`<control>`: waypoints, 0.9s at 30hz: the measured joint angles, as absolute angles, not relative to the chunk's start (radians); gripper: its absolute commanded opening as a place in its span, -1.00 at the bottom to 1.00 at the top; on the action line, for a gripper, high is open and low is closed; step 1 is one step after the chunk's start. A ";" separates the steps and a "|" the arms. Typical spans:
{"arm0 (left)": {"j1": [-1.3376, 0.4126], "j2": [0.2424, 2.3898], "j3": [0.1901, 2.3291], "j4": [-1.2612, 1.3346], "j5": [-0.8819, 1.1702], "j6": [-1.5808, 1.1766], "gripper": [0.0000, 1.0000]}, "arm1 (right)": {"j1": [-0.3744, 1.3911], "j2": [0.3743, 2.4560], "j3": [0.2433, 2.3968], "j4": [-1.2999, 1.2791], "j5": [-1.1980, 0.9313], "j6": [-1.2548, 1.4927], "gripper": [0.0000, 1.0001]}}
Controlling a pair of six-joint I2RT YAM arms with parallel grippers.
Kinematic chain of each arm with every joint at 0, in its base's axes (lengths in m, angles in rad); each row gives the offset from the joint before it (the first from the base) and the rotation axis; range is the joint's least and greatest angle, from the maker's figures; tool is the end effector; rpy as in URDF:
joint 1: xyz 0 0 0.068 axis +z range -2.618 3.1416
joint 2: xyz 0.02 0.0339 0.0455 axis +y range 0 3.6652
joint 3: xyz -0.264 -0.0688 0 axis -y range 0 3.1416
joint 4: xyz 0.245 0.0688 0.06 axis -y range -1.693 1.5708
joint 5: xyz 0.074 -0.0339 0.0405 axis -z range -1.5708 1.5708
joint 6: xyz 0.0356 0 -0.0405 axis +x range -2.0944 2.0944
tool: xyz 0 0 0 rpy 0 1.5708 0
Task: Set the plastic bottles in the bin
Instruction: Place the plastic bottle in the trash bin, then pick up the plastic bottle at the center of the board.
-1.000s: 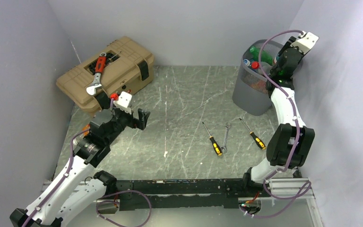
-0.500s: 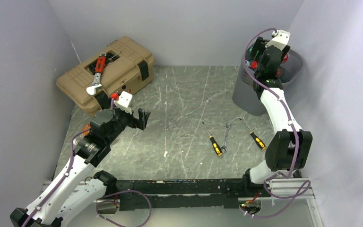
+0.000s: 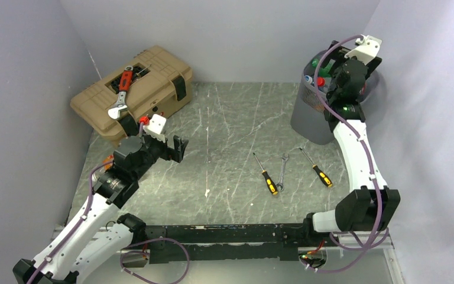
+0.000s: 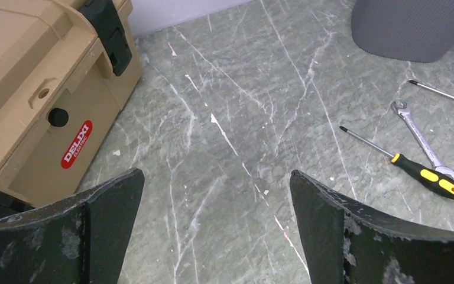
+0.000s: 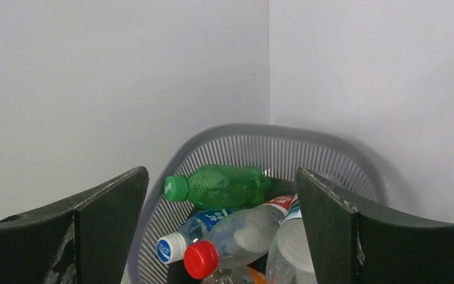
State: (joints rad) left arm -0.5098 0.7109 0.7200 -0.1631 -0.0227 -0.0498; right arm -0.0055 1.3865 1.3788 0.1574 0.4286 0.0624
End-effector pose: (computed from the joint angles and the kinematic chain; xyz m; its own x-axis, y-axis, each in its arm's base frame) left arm 0.1511 -0.0836 0.3312 -0.1570 0.0308 -0.9871 0.4611 0.8862 -0.0457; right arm 0.3222 -0.0166 0.4470 0.1748 0.0558 -0.9830 0.4058 0.9056 0.1235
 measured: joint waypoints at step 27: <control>-0.233 0.869 0.866 -0.641 -0.451 -0.350 0.98 | 0.507 0.871 0.694 0.157 -0.023 0.476 0.81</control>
State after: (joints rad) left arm -0.2325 0.8688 0.8661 -0.6411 -0.4515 -0.3504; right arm 0.5068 0.8707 0.6945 0.1574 -0.0235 0.4759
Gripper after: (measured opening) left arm 0.989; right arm 0.913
